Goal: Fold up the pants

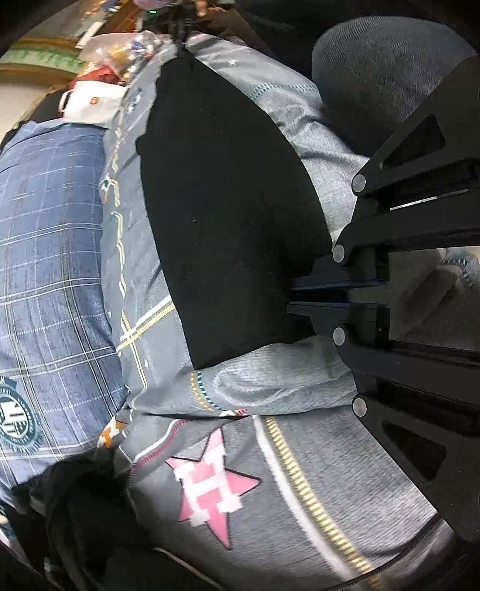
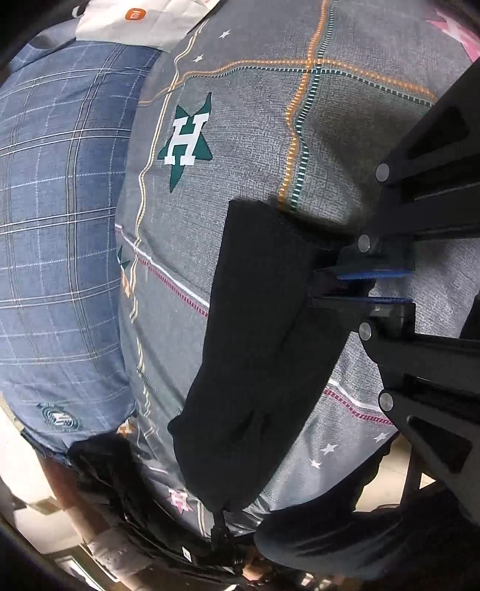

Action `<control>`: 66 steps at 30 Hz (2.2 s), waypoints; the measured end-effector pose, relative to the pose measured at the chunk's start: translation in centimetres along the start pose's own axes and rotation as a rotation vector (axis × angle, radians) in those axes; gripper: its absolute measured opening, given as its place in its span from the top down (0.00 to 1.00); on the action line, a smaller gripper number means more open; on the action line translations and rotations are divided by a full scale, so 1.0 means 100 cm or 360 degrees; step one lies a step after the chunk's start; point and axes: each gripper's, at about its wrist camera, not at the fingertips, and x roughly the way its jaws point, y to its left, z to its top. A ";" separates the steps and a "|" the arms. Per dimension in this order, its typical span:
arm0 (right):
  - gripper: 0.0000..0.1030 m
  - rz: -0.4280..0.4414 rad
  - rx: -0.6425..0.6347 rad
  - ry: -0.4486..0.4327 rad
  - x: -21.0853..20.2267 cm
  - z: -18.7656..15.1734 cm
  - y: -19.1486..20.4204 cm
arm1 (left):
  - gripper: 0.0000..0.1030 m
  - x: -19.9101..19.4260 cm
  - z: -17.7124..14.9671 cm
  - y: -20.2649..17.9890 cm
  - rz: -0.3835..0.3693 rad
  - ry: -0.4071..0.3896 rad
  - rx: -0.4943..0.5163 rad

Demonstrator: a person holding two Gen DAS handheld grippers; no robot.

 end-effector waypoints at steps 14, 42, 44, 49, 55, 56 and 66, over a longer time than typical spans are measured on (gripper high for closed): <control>0.59 0.0032 0.0569 -0.0317 -0.046 -0.001 -0.044 | 0.96 -0.019 -0.006 0.005 -0.0135 -0.0157 -0.0259; 0.94 -0.0312 0.0418 -0.0311 -0.031 0.059 -0.015 | 0.83 -0.043 0.037 0.017 -0.0195 -0.0287 -0.0553; 0.94 -0.0190 0.0370 -0.0302 -0.036 0.061 0.012 | 0.45 -0.033 0.036 0.018 -0.0378 -0.0201 -0.0680; 0.94 -0.0267 0.0168 -0.0446 -0.036 0.060 0.056 | 0.43 -0.030 0.009 0.023 -0.0639 -0.0116 -0.1107; 0.94 -0.0272 0.0234 -0.0440 -0.003 0.060 0.056 | 0.38 -0.018 -0.001 0.031 -0.0765 -0.0042 -0.1437; 0.94 -0.0261 0.0248 -0.0461 -0.004 0.061 0.055 | 0.38 -0.014 0.001 0.031 -0.0713 -0.0022 -0.1437; 0.94 -0.0209 0.0358 -0.0535 -0.011 0.059 0.046 | 0.38 0.034 0.006 0.027 -0.0509 0.0036 -0.1591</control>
